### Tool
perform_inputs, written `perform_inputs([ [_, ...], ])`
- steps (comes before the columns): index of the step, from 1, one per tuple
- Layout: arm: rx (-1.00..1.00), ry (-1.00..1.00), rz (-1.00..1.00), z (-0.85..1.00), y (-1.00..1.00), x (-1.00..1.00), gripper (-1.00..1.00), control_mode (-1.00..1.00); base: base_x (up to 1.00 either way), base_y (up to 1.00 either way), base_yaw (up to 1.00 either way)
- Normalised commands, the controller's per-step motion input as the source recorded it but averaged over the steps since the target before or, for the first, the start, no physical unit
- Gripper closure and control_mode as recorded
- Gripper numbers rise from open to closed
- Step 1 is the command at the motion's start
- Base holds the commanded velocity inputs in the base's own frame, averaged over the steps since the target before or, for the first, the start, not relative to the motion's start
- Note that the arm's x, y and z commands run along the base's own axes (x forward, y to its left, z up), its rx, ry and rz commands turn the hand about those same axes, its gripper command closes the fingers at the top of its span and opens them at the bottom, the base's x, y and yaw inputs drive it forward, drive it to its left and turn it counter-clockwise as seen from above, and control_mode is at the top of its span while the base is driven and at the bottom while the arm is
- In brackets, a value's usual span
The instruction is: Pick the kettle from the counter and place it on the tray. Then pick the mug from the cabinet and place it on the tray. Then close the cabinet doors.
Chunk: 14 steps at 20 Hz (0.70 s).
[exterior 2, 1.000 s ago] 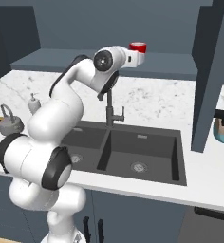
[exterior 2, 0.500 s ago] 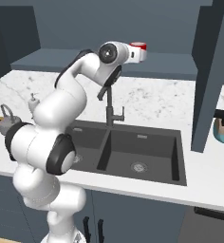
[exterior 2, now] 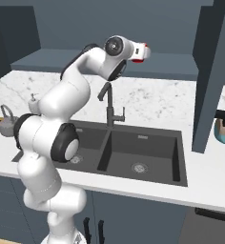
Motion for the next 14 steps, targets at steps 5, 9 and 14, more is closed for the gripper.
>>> perform_inputs([
  [5,0.04,0.04,0.0,0.0,-0.22,0.26,-1.0,-1.0,0.0,0.0,0.0],
  [9,0.03,0.03,0.0,0.0,-0.2,0.13,-1.0,-1.0,0.0,0.0,0.0],
  [14,0.03,0.01,0.0,0.0,-0.12,0.06,1.0,-1.0,0.0,0.0,0.0],
])
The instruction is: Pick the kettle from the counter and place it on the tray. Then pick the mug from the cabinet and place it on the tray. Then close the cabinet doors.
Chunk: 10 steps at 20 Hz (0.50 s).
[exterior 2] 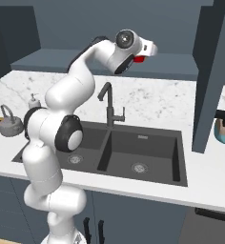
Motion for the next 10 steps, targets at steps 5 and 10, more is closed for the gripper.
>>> perform_inputs([
  [5,0.03,0.0,0.0,0.0,-0.03,0.0,1.0,-1.0,0.0,0.0,0.0],
  [10,0.0,0.0,0.0,-0.02,0.0,0.0,1.0,-1.0,0.0,0.0,0.0],
])
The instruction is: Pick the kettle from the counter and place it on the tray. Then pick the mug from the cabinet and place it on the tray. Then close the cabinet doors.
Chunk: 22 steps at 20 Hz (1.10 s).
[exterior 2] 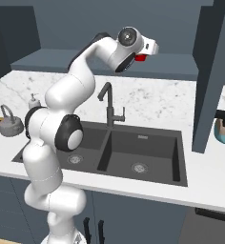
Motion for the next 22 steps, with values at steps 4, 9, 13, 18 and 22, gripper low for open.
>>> perform_inputs([
  [4,0.0,0.0,0.0,-0.02,0.0,0.0,1.0,-1.0,0.0,0.0,0.0],
  [9,0.0,0.0,0.0,0.0,0.0,0.0,1.0,-1.0,0.0,0.0,0.0],
  [13,0.0,0.0,0.0,-0.05,0.0,-0.11,1.0,-1.0,0.0,0.0,0.0],
  [18,0.0,-0.06,0.0,-0.03,-0.01,-0.63,1.0,-1.0,0.0,0.0,0.0],
  [22,0.0,-0.18,0.0,0.0,-0.02,-0.95,1.0,-1.0,0.0,0.0,0.0],
])
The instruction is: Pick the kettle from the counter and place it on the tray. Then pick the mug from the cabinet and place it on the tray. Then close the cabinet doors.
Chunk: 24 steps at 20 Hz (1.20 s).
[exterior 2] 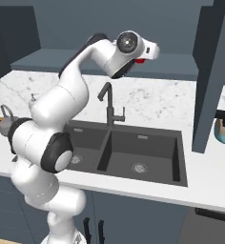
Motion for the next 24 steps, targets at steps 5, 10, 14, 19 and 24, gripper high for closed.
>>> perform_inputs([
  [5,0.0,-0.18,0.07,0.0,0.1,-1.0,1.0,-1.0,0.0,0.0,0.0],
  [10,-0.02,-0.11,0.19,0.0,0.41,-1.0,1.0,-1.0,0.0,0.0,0.0],
  [14,-0.08,-0.04,0.21,0.0,0.62,-0.98,1.0,-1.0,0.0,0.0,0.0],
  [19,-0.19,0.0,0.2,0.0,0.73,-0.84,1.0,-1.0,0.0,0.0,0.0],
  [24,-0.22,0.0,0.24,-0.01,0.74,-0.8,1.0,-1.0,0.0,0.0,0.0],
])
